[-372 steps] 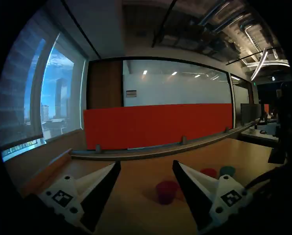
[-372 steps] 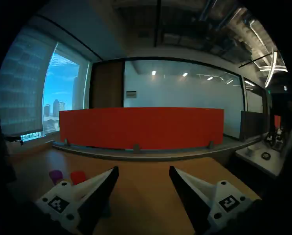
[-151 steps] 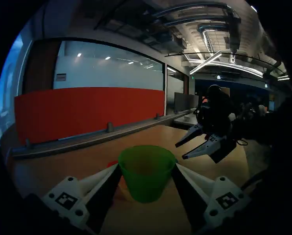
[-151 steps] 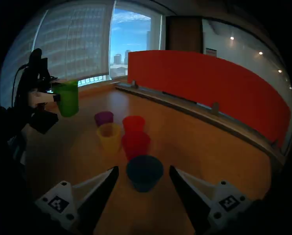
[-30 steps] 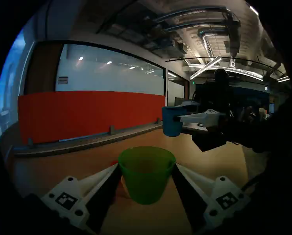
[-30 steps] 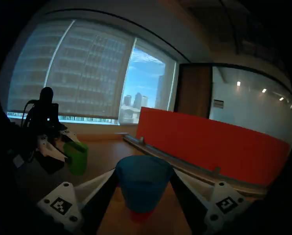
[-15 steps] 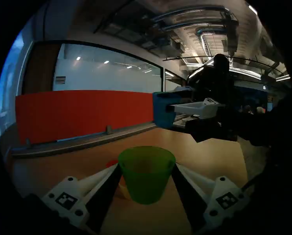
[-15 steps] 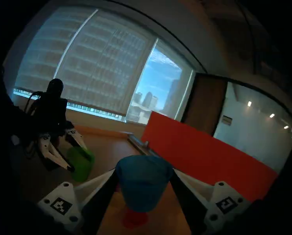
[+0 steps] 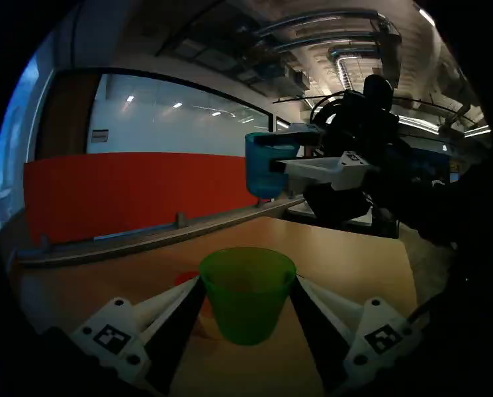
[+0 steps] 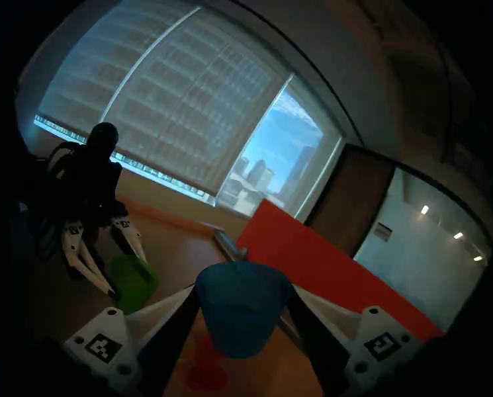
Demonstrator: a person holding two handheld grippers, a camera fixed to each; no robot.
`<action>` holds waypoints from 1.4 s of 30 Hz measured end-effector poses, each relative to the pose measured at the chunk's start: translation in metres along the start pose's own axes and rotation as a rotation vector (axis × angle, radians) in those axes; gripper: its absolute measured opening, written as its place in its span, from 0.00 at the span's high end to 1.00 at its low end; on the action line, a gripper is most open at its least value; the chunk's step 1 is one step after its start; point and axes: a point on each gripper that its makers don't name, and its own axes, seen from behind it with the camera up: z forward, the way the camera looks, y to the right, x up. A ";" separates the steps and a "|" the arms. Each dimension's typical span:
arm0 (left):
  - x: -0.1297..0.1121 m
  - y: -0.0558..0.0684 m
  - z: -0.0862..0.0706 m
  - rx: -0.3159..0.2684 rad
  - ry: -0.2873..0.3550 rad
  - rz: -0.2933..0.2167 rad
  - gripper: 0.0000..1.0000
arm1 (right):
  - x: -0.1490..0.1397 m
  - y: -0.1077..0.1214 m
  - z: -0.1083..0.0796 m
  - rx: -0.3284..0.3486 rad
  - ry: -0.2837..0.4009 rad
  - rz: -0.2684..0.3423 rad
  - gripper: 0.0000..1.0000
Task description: Pour water
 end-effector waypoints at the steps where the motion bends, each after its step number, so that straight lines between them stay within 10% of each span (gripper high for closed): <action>1: 0.000 0.000 0.001 -0.001 0.000 0.000 0.13 | 0.001 0.000 0.000 0.001 -0.001 -0.008 0.08; 42: 0.002 0.012 0.013 -0.035 0.012 0.004 0.14 | 0.057 -0.009 0.027 0.007 0.027 -0.428 0.08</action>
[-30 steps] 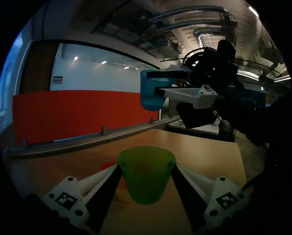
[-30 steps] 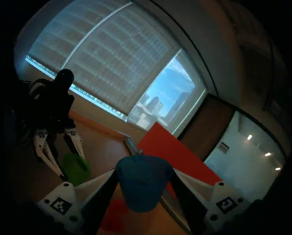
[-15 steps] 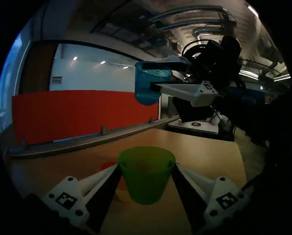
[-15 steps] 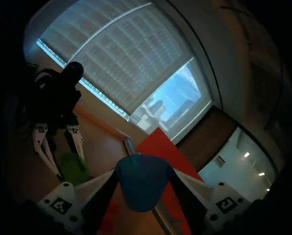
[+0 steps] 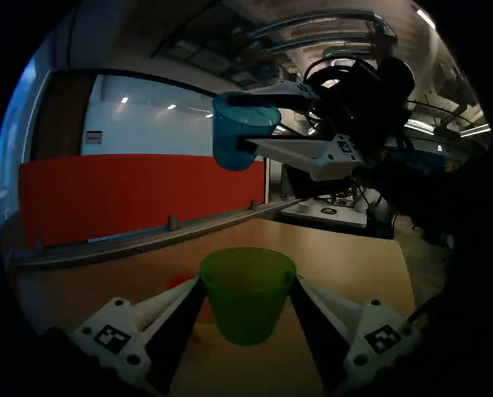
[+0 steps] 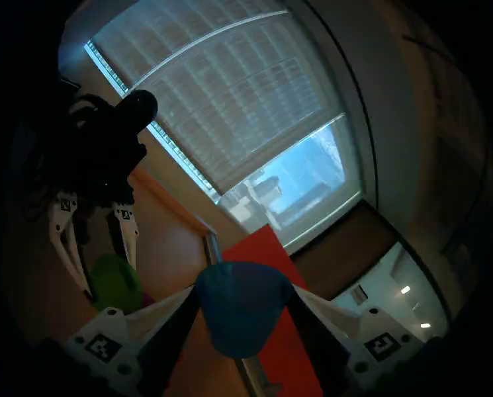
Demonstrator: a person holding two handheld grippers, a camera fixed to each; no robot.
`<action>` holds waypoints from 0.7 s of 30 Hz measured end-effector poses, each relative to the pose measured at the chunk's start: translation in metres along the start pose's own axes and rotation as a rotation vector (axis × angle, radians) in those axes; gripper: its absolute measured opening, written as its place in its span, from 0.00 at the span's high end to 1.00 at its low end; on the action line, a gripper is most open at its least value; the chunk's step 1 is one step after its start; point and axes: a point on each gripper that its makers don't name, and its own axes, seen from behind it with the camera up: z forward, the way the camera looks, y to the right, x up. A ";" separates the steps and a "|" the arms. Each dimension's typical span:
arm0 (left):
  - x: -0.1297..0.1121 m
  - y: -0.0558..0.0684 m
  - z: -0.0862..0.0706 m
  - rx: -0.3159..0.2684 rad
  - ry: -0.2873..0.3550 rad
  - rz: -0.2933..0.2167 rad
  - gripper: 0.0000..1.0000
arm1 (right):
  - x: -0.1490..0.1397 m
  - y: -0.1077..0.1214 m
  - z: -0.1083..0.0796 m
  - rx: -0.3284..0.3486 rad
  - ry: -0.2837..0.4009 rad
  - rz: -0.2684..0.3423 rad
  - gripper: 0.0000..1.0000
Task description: Pour water
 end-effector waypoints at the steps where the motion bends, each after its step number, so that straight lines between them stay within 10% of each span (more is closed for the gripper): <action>1: 0.000 0.000 0.000 -0.001 0.000 0.000 0.14 | 0.001 0.001 0.001 0.000 0.001 -0.010 0.08; 21: 0.004 0.011 0.001 -0.034 0.011 0.005 0.14 | 0.018 0.003 0.006 -0.003 0.013 -0.176 0.08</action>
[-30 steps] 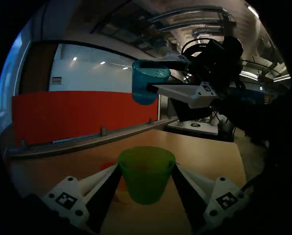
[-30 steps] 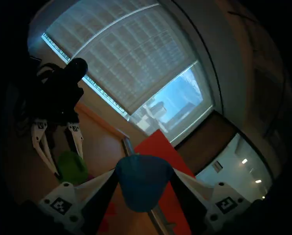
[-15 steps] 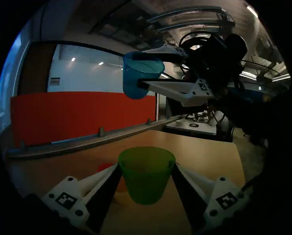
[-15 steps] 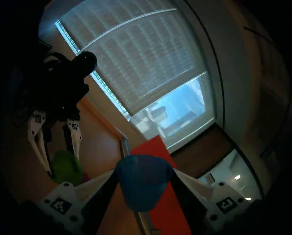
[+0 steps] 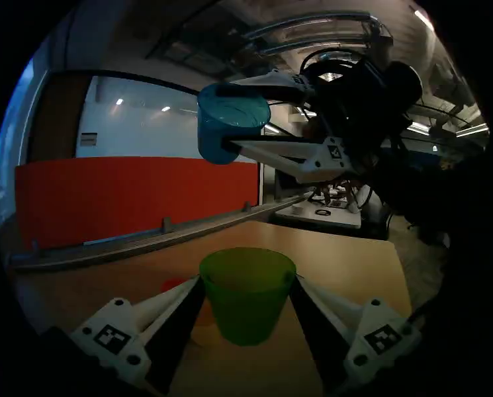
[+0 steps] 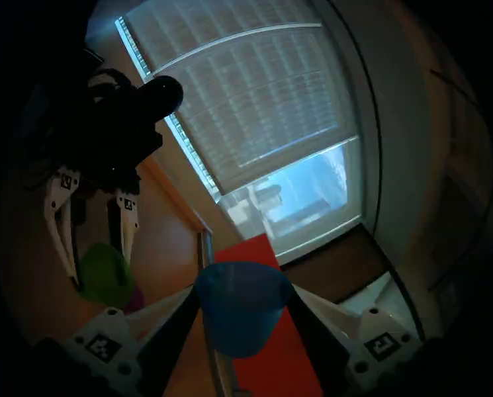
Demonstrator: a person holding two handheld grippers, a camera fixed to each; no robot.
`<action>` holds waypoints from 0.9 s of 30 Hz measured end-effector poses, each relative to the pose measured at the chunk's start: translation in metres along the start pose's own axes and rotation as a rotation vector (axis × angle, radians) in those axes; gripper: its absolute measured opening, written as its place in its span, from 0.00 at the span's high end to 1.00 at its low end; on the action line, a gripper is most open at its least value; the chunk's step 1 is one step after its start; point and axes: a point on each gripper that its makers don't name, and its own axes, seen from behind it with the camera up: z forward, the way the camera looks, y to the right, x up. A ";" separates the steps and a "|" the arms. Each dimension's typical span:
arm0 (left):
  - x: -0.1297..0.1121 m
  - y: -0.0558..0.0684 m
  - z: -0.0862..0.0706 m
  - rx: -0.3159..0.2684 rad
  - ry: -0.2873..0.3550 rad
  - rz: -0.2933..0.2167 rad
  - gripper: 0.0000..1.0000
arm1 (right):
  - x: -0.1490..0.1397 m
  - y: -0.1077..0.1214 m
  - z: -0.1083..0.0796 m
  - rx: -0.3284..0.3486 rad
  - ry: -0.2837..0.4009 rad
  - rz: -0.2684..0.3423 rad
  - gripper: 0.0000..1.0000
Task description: Pour water
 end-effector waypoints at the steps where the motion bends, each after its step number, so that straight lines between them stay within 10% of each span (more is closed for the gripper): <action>1: 0.000 0.001 0.000 -0.003 0.001 -0.001 0.14 | 0.001 0.000 0.000 0.001 0.001 -0.005 0.08; 27: 0.004 0.008 -0.001 -0.028 0.001 0.012 0.14 | 0.008 -0.001 -0.001 -0.013 0.017 -0.129 0.08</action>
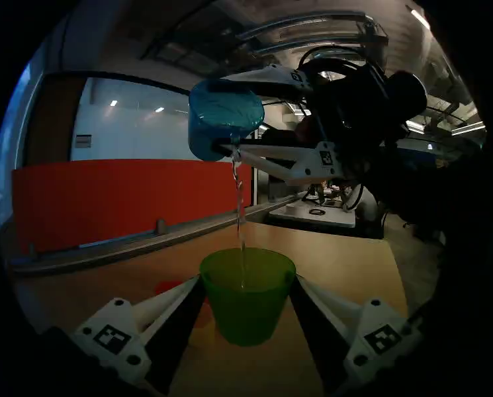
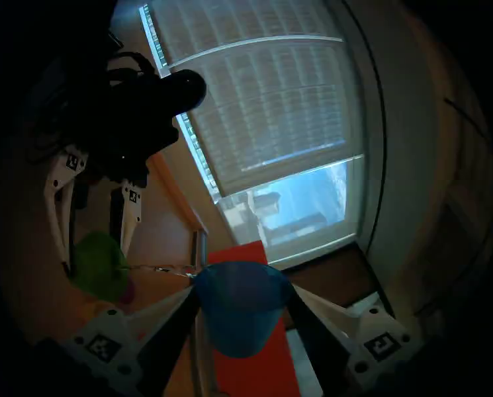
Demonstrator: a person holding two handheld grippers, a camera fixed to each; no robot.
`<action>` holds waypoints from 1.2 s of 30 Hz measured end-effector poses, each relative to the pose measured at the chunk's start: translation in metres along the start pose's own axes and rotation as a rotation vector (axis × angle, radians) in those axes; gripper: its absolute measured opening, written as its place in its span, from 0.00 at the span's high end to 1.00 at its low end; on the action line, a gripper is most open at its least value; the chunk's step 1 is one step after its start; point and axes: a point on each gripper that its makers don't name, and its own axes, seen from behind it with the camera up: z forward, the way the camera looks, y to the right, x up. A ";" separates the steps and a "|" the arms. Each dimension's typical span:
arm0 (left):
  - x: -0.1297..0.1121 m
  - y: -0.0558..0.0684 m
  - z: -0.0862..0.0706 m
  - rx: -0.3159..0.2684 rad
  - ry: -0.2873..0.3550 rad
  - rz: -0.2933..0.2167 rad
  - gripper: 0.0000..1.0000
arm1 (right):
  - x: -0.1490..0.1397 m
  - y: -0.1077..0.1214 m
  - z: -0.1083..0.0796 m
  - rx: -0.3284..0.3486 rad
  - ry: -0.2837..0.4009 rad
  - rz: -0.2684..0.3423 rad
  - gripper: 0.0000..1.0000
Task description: Pour water
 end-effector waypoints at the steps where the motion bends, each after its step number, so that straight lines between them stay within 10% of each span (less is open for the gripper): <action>1: 0.000 0.000 0.000 0.001 0.000 0.001 0.14 | 0.000 0.000 0.000 -0.001 0.000 -0.005 0.08; 36: 0.000 0.000 0.002 0.001 0.004 0.005 0.14 | 0.009 0.004 -0.003 -0.024 0.012 -0.127 0.09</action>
